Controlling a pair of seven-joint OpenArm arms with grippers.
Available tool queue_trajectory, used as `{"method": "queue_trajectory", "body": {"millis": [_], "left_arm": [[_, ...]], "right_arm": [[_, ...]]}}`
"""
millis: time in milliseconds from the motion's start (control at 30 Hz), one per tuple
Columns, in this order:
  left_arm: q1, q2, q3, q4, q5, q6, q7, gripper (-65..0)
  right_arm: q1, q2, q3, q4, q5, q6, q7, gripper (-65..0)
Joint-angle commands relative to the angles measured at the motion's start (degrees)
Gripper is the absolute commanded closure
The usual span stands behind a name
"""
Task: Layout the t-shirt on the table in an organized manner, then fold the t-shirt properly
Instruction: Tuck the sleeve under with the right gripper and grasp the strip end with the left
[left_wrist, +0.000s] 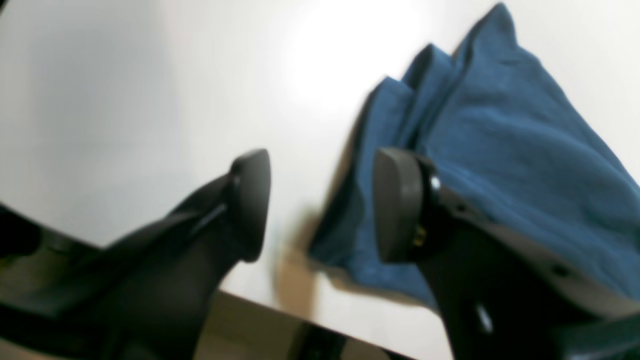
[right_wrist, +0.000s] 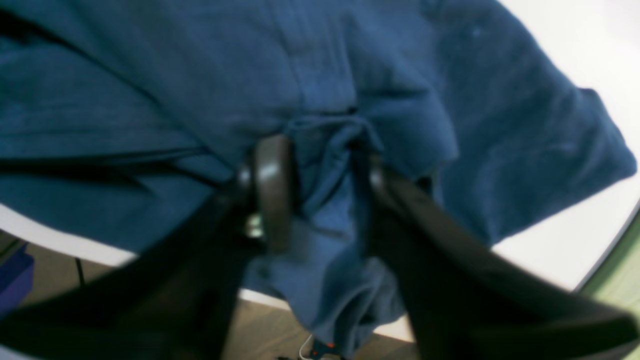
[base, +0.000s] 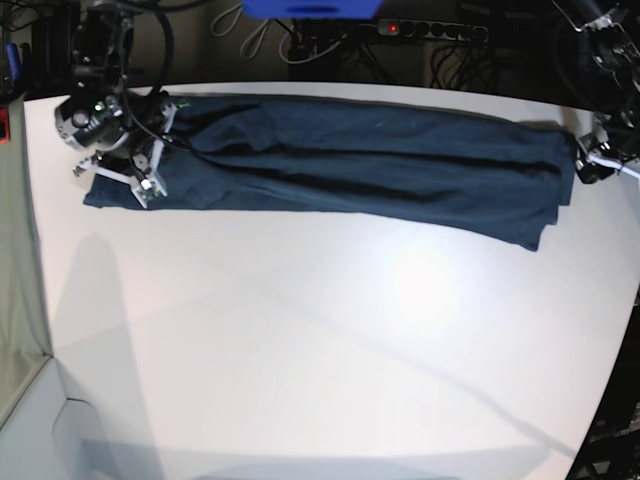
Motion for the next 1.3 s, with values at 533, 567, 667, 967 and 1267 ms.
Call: {"method": "queue_trajectory", "body": {"millis": [533, 567, 667, 967, 1267], "left_arm": [[-2.35, 1.47, 5.22, -0.66, -0.51, 0.22, -0.77, -32.4], [-2.44, 1.47, 5.48, -0.84, -0.6, 0.22, -0.77, -32.4], [-2.7, 2.44, 5.48, -1.01, -0.25, 0.57, -0.77, -32.5], [-2.7, 2.97, 5.57, -1.1, -0.07, 0.57, -1.21, -43.6], [-2.79, 2.88, 5.13, -1.19, 2.3, 0.66, -1.38, -44.8]], "right_arm": [[0.29, 0.26, -0.25, 0.59, 0.58, -0.03, 0.43, -32.0], [0.29, 0.26, -0.25, 0.59, 0.58, -0.03, 0.43, -32.0], [0.29, 0.35, -0.25, 0.59, 0.58, -0.03, 0.43, -32.0], [0.2, 0.43, -0.25, 0.59, 0.58, -0.03, 1.58, -32.0], [0.29, 0.43, -0.25, 0.59, 0.58, -0.03, 1.58, -32.0]]}}
